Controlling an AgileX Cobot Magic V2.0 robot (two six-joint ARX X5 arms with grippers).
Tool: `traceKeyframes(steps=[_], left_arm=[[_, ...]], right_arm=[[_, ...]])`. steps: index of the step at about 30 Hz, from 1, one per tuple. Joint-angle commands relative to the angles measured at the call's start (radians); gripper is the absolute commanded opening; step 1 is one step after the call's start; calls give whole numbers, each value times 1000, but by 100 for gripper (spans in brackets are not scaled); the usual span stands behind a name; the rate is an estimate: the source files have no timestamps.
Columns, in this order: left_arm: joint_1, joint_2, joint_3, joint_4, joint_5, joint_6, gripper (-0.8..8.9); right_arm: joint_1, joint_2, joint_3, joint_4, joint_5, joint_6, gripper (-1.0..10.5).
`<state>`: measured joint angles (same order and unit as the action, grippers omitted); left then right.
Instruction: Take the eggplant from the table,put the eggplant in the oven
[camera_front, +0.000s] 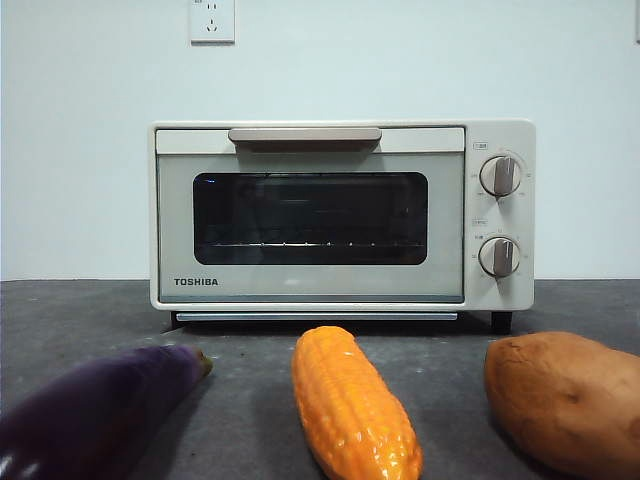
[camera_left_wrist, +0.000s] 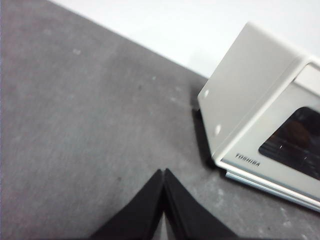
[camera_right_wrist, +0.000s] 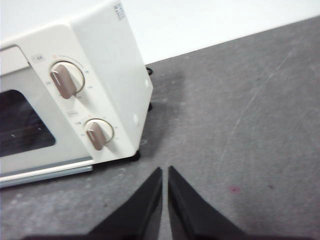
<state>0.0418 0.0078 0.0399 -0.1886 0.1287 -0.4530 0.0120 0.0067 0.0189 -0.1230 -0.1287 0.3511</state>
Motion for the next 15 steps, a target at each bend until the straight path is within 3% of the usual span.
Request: traceKeyframes(steps=[1,15], left_arm=[[3,14,54,-29,2,-12,6],[3,262,331,-136,48,10,6]], right_arm=[[0,-2,40,8,-3,64,4],[0,137,347,-112,-3,71,4]])
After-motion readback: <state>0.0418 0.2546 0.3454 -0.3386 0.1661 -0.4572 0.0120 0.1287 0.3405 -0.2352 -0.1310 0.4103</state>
